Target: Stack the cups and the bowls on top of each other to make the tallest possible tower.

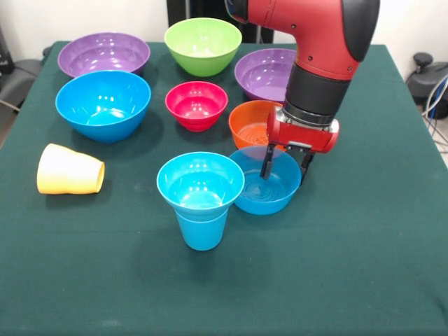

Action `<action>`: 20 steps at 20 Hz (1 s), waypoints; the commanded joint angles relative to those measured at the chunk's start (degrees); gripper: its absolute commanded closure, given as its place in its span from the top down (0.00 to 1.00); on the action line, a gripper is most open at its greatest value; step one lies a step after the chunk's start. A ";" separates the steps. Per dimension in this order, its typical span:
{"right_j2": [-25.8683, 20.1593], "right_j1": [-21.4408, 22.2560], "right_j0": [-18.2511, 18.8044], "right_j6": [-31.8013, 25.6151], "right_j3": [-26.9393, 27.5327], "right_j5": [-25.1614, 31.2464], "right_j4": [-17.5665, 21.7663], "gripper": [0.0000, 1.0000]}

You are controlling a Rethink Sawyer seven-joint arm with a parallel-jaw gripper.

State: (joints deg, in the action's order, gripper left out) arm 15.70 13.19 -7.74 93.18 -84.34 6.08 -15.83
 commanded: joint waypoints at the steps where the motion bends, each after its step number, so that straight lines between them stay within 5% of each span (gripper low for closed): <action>1: -7.16 -1.49 -0.55 6.00 1.61 2.34 2.74 1.00; 3: -6.66 -1.46 -1.16 6.45 1.78 2.85 2.25 1.00; 4: -6.37 -1.49 -1.43 6.64 1.89 3.21 2.00 0.00; 20: -5.02 -2.20 -4.30 9.59 3.57 4.99 -1.07 0.00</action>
State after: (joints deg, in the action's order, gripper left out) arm 15.74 12.98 -10.89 93.36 -83.78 6.08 -15.84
